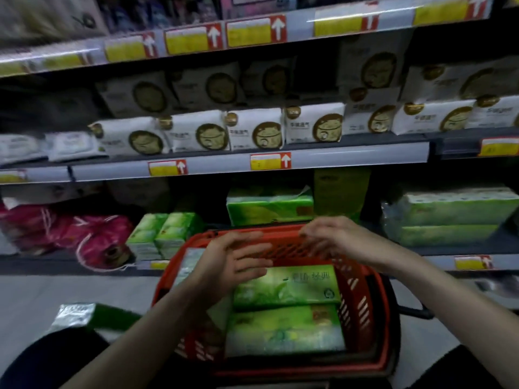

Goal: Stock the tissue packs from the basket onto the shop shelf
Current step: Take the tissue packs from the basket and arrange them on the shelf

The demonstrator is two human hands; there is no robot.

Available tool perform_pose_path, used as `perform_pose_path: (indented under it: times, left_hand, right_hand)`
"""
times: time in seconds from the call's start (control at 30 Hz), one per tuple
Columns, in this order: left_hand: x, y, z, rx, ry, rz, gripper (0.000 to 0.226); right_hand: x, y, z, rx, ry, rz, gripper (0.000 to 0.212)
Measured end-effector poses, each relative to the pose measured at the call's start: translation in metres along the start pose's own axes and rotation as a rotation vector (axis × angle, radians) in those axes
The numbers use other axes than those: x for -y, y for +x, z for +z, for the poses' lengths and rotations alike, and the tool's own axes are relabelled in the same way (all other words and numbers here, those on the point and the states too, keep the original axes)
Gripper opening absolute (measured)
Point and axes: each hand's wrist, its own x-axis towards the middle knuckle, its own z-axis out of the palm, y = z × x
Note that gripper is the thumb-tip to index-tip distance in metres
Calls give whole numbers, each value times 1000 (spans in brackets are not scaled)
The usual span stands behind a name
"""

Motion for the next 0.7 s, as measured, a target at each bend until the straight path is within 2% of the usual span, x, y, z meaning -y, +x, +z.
perform_pose_path:
  times: [0.1,0.2,0.3,0.4,0.47,0.6,0.7]
  left_hand:
    - [12,4,-27,-91,331,100,30]
    - [27,13,-41,-138,593,158,18]
    - [32,23,-44,-106,771,227,17]
    - [27,28,-47,-121,1080,391,23]
    - [29,26,-48,-102,1237,442,29]
    - [65,25,-45,159,1583,349,53]
    - [90,26,-46,298,1717,202,69]
  right_hand:
    - [-12,-1,15,58,-522,-63,19]
    - [-28,1,28,208,-791,6,33]
    - [-40,9,36,279,-843,99,43]
    - [-51,18,39,299,-912,127,47]
    - [-54,20,44,347,-942,138,49]
    - [-62,19,59,464,-1023,183,63]
    - [-71,16,67,516,-1101,235,74]
